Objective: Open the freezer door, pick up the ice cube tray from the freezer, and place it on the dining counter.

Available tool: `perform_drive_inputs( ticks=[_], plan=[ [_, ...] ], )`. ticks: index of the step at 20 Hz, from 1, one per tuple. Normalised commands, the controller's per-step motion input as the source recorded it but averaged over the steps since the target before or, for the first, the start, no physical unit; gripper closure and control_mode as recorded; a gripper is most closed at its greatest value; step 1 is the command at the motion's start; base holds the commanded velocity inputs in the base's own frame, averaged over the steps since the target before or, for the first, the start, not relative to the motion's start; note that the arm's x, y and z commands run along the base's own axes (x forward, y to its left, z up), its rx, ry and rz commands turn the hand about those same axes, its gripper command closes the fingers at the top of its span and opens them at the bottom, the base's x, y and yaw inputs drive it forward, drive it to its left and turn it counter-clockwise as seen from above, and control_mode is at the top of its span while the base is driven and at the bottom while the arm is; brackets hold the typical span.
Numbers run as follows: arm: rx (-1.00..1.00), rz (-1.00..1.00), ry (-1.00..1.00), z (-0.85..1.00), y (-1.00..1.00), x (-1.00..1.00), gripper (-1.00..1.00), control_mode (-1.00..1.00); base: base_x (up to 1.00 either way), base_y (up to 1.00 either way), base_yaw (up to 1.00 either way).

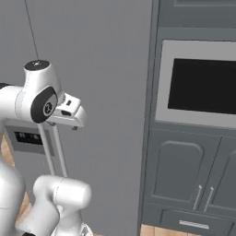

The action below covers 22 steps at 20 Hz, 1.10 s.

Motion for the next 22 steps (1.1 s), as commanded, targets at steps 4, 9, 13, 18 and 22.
perform_drive_inputs(
  ticks=[4,9,13,18,22],
  plan=[
    [0.0,0.0,0.0,0.0,0.0,0.0,-1.0,1.0,0.35,-0.6,-0.01],
    [0.0,0.0,0.0,0.0,0.0,0.0,-1.0,1.0,0.46,-0.1,0.0],
    [0.0,0.0,0.0,0.0,0.0,0.0,-1.0,1.0,0.06,0.01,0.0],
    [0.0,0.0,0.0,0.0,0.21,-0.02,-1.0,-1.0,0.0,0.06,0.0],
    [-0.04,0.08,0.0,-0.09,0.87,-0.3,-1.0,-1.0,0.0,0.0,0.0]
  ],
)
